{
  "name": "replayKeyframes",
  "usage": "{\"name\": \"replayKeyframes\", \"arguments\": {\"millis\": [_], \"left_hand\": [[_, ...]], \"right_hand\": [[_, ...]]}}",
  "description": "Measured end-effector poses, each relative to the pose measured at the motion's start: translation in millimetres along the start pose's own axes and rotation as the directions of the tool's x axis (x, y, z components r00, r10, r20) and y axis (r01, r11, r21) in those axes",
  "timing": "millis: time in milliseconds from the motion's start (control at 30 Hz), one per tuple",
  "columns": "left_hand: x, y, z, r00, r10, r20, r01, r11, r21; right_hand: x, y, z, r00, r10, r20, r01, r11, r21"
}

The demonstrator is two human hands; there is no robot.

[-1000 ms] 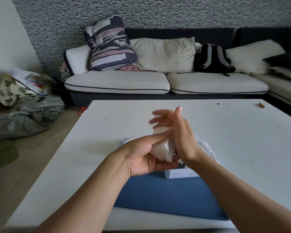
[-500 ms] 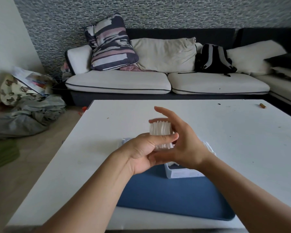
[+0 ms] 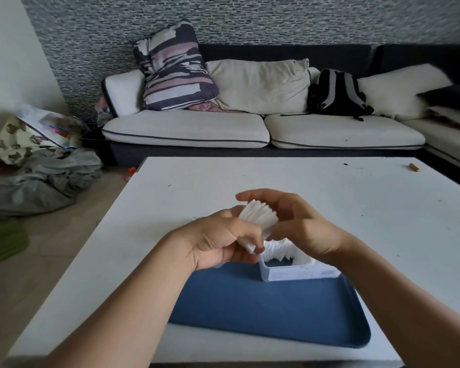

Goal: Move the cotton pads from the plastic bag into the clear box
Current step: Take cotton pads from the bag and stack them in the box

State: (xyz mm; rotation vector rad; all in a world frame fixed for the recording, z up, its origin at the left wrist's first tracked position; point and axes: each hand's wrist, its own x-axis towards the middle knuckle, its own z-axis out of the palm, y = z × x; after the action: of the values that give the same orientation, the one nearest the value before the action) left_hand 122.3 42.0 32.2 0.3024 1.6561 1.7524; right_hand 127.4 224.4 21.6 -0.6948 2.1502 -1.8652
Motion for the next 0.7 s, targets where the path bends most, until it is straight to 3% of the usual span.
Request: {"name": "replayKeyframes", "arguments": {"millis": [100, 167, 233, 300, 367, 467, 600, 700], "left_hand": [[-1, 2, 3, 0.998, 0.020, -0.055, -0.020, 1.000, 0.007], [6, 0, 9, 0.981, 0.064, -0.183, -0.093, 0.983, -0.158], [13, -2, 19, 0.883, 0.063, -0.465, -0.276, 0.871, -0.406], [17, -5, 30, 0.769, 0.014, -0.639, -0.437, 0.741, -0.510], [20, -6, 37, 0.760, -0.043, -0.648, -0.456, 0.676, -0.579], [20, -9, 36, 0.801, -0.123, -0.585, -0.374, 0.660, -0.651], [16, -4, 26, 0.884, -0.169, -0.437, -0.175, 0.746, -0.643], [12, 1, 26, 0.886, -0.238, -0.398, -0.057, 0.797, -0.602]], "right_hand": [[3, 3, 12, 0.992, -0.042, -0.120, 0.039, 0.999, -0.027], [5, 6, 18, 0.967, -0.062, -0.246, 0.058, 0.998, -0.023], [8, 9, 26, 0.934, -0.085, -0.347, 0.084, 0.996, -0.019], [11, 10, 37, 0.913, -0.117, -0.391, 0.104, 0.993, -0.053], [13, 11, 46, 0.927, -0.115, -0.357, 0.100, 0.993, -0.061], [12, 12, 50, 0.943, -0.090, -0.321, 0.050, 0.990, -0.129], [5, 8, 39, 0.957, -0.216, -0.192, 0.086, 0.848, -0.522], [3, 7, 29, 0.960, -0.187, -0.207, 0.044, 0.834, -0.551]]}}
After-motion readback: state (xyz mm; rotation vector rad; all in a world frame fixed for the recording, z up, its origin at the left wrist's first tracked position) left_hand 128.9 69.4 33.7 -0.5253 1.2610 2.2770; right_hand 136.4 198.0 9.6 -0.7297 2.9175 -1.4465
